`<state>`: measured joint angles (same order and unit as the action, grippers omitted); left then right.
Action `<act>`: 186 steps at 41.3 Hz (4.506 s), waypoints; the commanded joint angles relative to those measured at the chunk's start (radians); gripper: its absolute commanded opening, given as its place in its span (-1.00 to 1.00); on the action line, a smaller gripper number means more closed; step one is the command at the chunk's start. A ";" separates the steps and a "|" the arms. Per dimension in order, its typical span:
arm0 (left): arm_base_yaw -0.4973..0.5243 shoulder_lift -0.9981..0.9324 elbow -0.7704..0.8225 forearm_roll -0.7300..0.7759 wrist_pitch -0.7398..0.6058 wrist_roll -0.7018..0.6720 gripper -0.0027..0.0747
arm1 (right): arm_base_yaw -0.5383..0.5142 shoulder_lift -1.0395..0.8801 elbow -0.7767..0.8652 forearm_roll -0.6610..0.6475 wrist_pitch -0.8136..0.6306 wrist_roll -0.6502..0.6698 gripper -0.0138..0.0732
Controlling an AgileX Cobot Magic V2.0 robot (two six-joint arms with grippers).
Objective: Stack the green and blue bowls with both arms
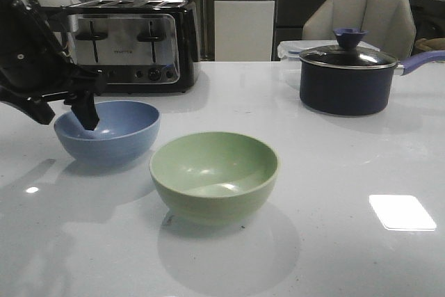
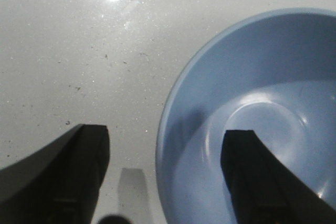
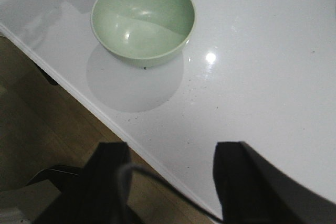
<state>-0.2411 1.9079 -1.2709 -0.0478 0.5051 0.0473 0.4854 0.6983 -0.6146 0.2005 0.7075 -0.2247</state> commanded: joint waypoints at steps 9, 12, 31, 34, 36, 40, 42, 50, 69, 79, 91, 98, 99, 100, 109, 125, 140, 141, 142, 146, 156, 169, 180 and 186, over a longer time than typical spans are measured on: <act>-0.004 -0.033 -0.038 -0.014 -0.040 0.000 -0.36 | 0.000 -0.005 -0.027 0.007 -0.060 -0.013 0.39; -0.004 -0.035 -0.038 -0.014 -0.042 0.000 -0.51 | 0.000 -0.005 -0.027 0.007 -0.060 -0.013 0.39; -0.009 -0.228 -0.039 -0.020 0.050 0.000 -0.69 | 0.000 -0.005 -0.027 0.007 -0.060 -0.013 0.39; -0.019 -0.285 -0.040 -0.028 0.083 0.000 -0.69 | 0.000 -0.005 -0.027 0.007 -0.060 -0.013 0.39; -0.032 -0.320 -0.047 -0.035 0.109 0.002 -0.69 | 0.000 -0.005 -0.027 0.007 -0.060 -0.013 0.39; -0.071 -0.360 -0.073 -0.045 0.189 0.010 -0.69 | 0.000 -0.005 -0.027 0.007 -0.060 -0.013 0.39; -0.100 -0.368 -0.087 -0.050 0.230 0.025 -0.69 | 0.000 -0.005 -0.027 0.007 -0.060 -0.013 0.39; -0.221 -0.370 -0.105 -0.094 0.263 0.058 -0.69 | 0.000 -0.005 -0.027 0.007 -0.060 -0.013 0.39; -0.386 -0.370 -0.089 -0.105 0.160 0.058 -0.69 | 0.000 -0.005 -0.027 0.007 -0.060 -0.013 0.39; -0.388 -0.291 -0.050 -0.105 0.107 0.058 -0.69 | 0.000 -0.005 -0.027 0.007 -0.060 -0.013 0.39; -0.375 -0.161 -0.050 -0.094 0.061 0.058 -0.69 | 0.000 -0.005 -0.027 0.007 -0.060 -0.013 0.39; -0.370 -0.121 -0.050 -0.093 0.054 0.058 -0.69 | 0.000 -0.005 -0.027 0.007 -0.060 -0.013 0.39; -0.370 -0.115 -0.050 -0.093 0.054 0.058 -0.69 | 0.000 -0.005 -0.027 0.007 -0.060 -0.013 0.39; -0.370 -0.114 -0.050 -0.093 0.057 0.058 -0.69 | 0.000 -0.005 -0.027 0.007 -0.060 -0.013 0.39; -0.370 -0.109 -0.050 -0.093 0.063 0.058 -0.35 | 0.000 -0.005 -0.027 0.007 -0.060 -0.013 0.39; -0.370 -0.241 -0.061 0.005 0.167 0.054 0.27 | 0.000 -0.005 -0.027 0.007 -0.060 -0.013 0.39; -0.370 -0.589 0.040 0.012 0.231 0.054 0.27 | 0.000 -0.005 -0.027 0.007 -0.060 -0.013 0.39; -0.370 -0.618 0.061 0.012 0.231 0.054 0.27 | 0.000 -0.005 -0.027 0.007 -0.060 -0.013 0.39; -0.370 -0.647 0.077 0.012 0.231 0.056 0.27 | 0.000 -0.005 -0.027 0.007 -0.060 -0.013 0.39; -0.370 -0.742 0.158 0.020 0.231 0.057 0.27 | 0.000 -0.005 -0.027 0.007 -0.060 -0.013 0.39; -0.370 -0.998 0.362 0.029 0.248 0.057 0.27 | 0.000 -0.005 -0.027 0.007 -0.060 -0.013 0.39; -0.370 -1.265 0.568 0.034 0.260 0.052 0.27 | 0.000 -0.005 -0.027 0.007 -0.060 -0.013 0.39; -0.370 -1.301 0.629 0.032 0.182 0.008 0.14 | 0.000 -0.005 -0.027 0.004 -0.060 -0.013 0.39; -0.370 -1.301 0.633 0.032 0.171 -0.002 -0.09 | 0.000 -0.005 -0.027 -0.014 -0.056 -0.013 0.37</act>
<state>-0.6133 0.6092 -0.6097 -0.0137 0.7587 0.0609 0.4854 0.6983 -0.6146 0.1971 0.7097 -0.2270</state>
